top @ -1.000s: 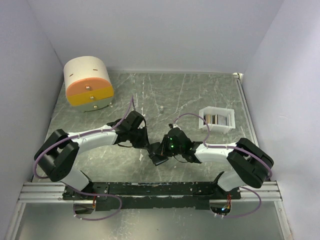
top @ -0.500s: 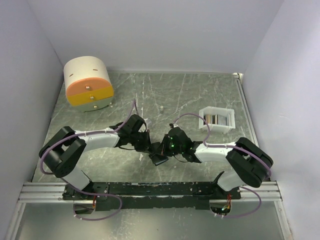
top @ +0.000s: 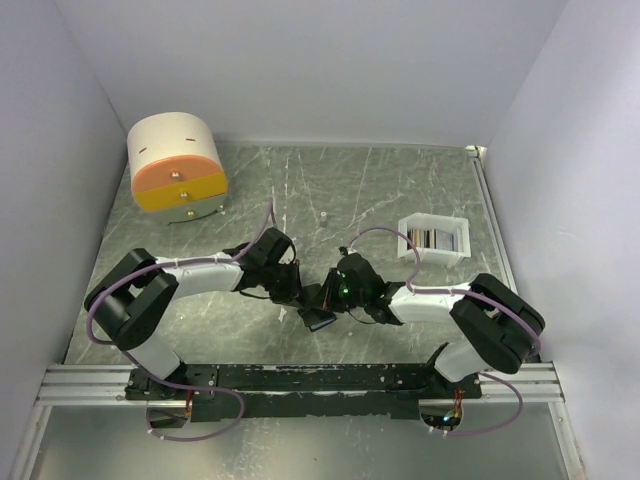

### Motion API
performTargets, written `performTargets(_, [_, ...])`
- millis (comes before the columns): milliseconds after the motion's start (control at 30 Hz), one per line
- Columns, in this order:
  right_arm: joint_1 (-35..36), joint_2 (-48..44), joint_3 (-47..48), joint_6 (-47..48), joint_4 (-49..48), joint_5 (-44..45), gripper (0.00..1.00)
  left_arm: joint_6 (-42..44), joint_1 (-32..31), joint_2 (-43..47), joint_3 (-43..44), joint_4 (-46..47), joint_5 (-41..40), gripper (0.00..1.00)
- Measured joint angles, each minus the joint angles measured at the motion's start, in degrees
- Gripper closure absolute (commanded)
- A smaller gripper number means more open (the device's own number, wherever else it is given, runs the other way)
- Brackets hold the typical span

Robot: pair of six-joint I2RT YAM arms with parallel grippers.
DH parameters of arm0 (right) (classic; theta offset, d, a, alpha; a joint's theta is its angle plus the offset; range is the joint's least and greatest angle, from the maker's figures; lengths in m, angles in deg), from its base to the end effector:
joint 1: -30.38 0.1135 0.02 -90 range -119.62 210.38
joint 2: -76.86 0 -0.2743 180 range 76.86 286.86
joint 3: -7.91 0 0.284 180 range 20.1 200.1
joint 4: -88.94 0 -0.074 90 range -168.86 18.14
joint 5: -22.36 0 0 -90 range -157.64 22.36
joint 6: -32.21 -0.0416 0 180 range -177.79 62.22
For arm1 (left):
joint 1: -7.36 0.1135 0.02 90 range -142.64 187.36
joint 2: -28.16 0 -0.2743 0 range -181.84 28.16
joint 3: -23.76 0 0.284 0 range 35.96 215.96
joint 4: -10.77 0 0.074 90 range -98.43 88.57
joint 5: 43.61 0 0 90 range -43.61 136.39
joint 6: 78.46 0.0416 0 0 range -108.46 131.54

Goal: Put the credit cards into the card holder
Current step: Close the card holder at the center of the board.

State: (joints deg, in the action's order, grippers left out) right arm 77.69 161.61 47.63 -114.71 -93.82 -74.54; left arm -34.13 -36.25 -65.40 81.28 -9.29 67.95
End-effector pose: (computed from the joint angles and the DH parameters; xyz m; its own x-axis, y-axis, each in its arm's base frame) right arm 0.1868 0.2099 0.1082 -0.9109 0.2394 -0.3362 -0.0490 0.7460 0.6641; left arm 0.2281 -0.2384 0.1266 -0.9850 0.0195 -0.1716 0.1221 0.7813 -0.6121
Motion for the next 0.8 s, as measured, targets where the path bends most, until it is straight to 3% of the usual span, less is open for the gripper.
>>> performTargets(200, [0.07, -0.9, 1.49, 1.03, 2.56, 0.07, 0.81, 0.02, -0.22, -0.15, 1.36, -2.36, -1.36, 0.88])
performTargets(400, [-0.13, -5.4, 5.14, 4.35, 13.94, 4.11, 0.69, 0.22, -0.26, 1.62, 1.88, -4.66, -2.1, 0.76])
performTargets(533, [-0.22, -9.25, 6.34, 6.67, 18.18, 5.22, 0.72, 0.44, -0.22, 4.76, 2.99, -6.4, -3.93, 0.71])
performTargets(800, [0.09, -8.52, 7.58, 8.81, 15.67, 3.69, 0.84, 2.21, 4.59, 2.36, 4.83, -6.6, -5.33, 0.75])
